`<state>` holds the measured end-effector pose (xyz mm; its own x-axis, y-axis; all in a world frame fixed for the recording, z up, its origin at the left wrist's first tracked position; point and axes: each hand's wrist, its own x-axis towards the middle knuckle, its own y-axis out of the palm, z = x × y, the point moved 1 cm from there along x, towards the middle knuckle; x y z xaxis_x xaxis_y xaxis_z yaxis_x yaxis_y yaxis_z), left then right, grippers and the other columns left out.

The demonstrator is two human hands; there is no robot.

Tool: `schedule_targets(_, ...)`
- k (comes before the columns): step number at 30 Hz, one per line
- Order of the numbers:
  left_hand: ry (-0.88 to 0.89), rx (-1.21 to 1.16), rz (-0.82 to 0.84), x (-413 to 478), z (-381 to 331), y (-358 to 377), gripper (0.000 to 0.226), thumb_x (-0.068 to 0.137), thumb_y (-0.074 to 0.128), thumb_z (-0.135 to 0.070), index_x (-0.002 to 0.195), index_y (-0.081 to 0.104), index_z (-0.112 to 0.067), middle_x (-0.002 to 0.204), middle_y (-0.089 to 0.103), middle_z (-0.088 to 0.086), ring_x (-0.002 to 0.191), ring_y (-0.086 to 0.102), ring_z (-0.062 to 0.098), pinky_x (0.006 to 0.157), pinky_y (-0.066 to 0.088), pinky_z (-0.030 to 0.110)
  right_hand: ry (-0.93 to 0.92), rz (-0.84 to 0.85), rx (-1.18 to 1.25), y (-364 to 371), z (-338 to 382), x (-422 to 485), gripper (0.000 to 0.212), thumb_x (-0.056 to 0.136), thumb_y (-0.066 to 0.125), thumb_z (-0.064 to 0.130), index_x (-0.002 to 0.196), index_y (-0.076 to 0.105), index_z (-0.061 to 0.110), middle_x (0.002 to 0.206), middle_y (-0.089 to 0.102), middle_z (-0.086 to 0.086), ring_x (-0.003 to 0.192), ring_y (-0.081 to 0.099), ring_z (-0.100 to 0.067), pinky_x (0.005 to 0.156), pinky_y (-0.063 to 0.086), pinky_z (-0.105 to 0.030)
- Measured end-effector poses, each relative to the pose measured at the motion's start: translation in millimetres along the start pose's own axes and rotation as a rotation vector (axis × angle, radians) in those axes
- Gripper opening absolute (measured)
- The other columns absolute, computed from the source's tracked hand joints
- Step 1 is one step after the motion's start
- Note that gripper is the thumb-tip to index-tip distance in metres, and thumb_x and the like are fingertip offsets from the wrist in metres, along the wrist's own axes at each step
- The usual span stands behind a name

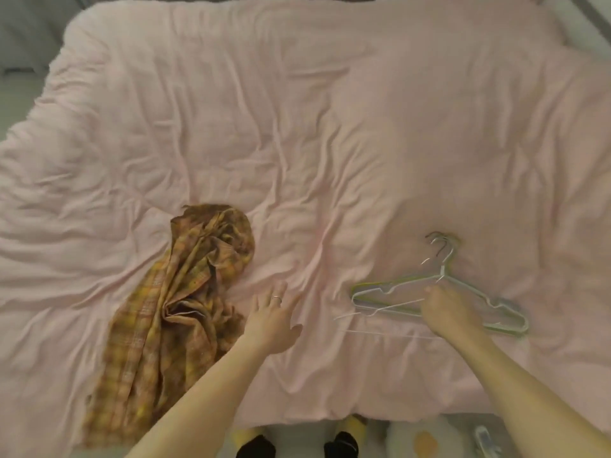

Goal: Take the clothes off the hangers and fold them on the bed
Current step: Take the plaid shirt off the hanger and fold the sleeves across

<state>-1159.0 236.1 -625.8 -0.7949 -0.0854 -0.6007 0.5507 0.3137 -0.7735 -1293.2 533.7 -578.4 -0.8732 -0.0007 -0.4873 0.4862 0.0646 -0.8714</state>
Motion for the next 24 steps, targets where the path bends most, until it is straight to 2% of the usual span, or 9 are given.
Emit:
schedule_targets(3,-0.045,-0.104,0.002,42,-45,33,0.074,0.098,0.043,-0.053,0.157,0.001,-0.040,0.168,-0.008,0.001,0.154,-0.005,0.031,0.121,0.006,0.057,0.053,-0.018,0.035,15,-27,37,0.029,0.096,0.044,0.013,0.115,0.066,0.008,0.116,0.067,-0.019,0.109,0.064,-0.039,0.087,0.051,-0.042)
schedule_targets(9,-0.226,-0.102,0.042,93,-84,85,0.075,0.093,0.026,-0.072,0.153,-0.011,-0.050,0.165,-0.022,-0.005,0.152,-0.020,0.027,0.116,-0.003,0.067,0.104,-0.064,0.125,40,-57,81,0.044,0.108,0.025,0.029,0.122,0.059,0.005,0.120,0.066,-0.025,0.114,0.061,-0.042,0.092,0.047,-0.046)
schedule_targets(12,-0.276,-0.073,0.041,105,-85,90,0.077,0.090,0.025,-0.076,0.152,-0.012,-0.051,0.165,-0.023,-0.005,0.152,-0.019,0.027,0.114,0.000,0.070,0.062,-0.107,0.148,44,-56,89,0.044,0.108,0.026,0.031,0.118,0.059,0.003,0.115,0.067,-0.026,0.109,0.063,-0.043,0.084,0.047,-0.045)
schedule_targets(15,-0.286,-0.061,0.053,105,-91,88,0.075,0.091,0.028,-0.073,0.153,-0.009,-0.051,0.166,-0.019,-0.005,0.152,-0.016,0.026,0.113,0.003,0.070,0.026,-0.191,0.227,58,-63,91,0.043,0.107,0.032,0.036,0.110,0.057,0.002,0.102,0.069,-0.027,0.096,0.065,-0.045,0.068,0.041,-0.043)
schedule_targets(18,-0.258,-0.089,0.095,99,-90,80,0.075,0.093,0.034,-0.068,0.154,-0.006,-0.050,0.167,-0.015,-0.005,0.153,-0.013,0.026,0.116,0.004,0.066,0.064,-0.270,0.422,72,-63,78,0.042,0.104,0.042,0.040,0.115,0.055,0.002,0.100,0.069,-0.028,0.091,0.064,-0.048,0.068,0.044,-0.046)
schedule_targets(21,-0.186,-0.100,0.144,86,-80,60,0.075,0.095,0.045,-0.053,0.157,0.004,-0.044,0.168,-0.004,0.000,0.154,0.000,0.027,0.122,0.009,0.051,0.126,-0.319,0.549,77,-45,48,0.053,0.100,0.052,0.028,0.142,0.039,-0.001,0.113,0.068,-0.023,0.094,0.065,-0.049,0.071,0.049,-0.049)
schedule_targets(22,-0.152,-0.095,0.160,82,-76,56,0.073,0.095,0.047,-0.048,0.157,0.009,-0.042,0.168,0.002,0.001,0.154,0.006,0.026,0.123,0.013,0.046,0.099,-0.330,0.554,79,-36,39,0.059,0.097,0.055,0.024,0.147,0.033,0.000,0.115,0.069,-0.019,0.092,0.066,-0.048,0.070,0.050,-0.049)
schedule_targets(24,-0.128,-0.148,0.165,68,-62,40,0.066,0.095,0.049,-0.043,0.155,0.022,-0.039,0.166,0.015,0.000,0.150,0.021,0.025,0.119,0.025,0.044,-0.024,-0.317,0.548,83,-3,19,0.067,0.090,0.062,0.016,0.148,0.033,-0.001,0.113,0.068,-0.016,0.086,0.068,-0.045,0.067,0.051,-0.047)
